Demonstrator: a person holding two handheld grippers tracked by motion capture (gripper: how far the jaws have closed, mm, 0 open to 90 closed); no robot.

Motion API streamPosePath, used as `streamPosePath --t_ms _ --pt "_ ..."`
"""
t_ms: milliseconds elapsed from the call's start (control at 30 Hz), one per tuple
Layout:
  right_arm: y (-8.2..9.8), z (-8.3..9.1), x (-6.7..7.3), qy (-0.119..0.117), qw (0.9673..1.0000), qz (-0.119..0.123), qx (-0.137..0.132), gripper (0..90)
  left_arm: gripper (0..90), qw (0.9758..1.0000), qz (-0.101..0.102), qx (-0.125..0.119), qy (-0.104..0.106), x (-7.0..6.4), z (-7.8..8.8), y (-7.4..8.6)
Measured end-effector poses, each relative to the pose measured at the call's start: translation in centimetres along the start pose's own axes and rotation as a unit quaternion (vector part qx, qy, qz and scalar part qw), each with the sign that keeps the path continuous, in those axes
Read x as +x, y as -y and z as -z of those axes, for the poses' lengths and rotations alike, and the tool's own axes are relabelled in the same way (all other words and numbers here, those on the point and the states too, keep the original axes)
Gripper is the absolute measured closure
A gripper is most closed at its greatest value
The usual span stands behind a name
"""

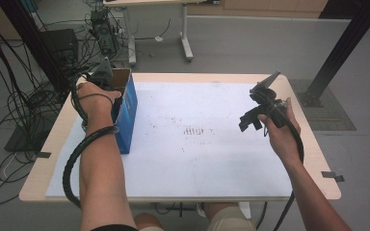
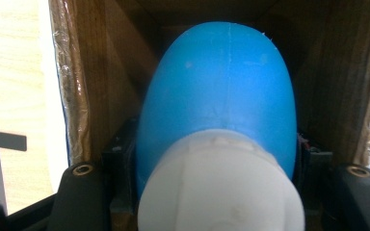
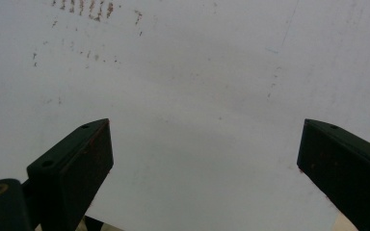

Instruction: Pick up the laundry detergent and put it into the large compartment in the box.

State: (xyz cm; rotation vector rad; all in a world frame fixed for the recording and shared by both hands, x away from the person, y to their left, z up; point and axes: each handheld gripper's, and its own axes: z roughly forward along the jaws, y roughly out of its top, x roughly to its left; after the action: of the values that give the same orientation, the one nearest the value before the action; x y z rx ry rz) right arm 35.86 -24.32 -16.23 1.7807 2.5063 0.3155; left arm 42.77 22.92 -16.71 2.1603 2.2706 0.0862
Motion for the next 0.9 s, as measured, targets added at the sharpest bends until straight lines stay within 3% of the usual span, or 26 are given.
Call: streamPosePath --t_ms 900 --pt "0.20 0.36 -0.01 0.001 1.0000 -0.001 -0.004 5.5 36.4 1.0000 -0.003 0.001 -0.005 -0.45 0.00 -0.08"
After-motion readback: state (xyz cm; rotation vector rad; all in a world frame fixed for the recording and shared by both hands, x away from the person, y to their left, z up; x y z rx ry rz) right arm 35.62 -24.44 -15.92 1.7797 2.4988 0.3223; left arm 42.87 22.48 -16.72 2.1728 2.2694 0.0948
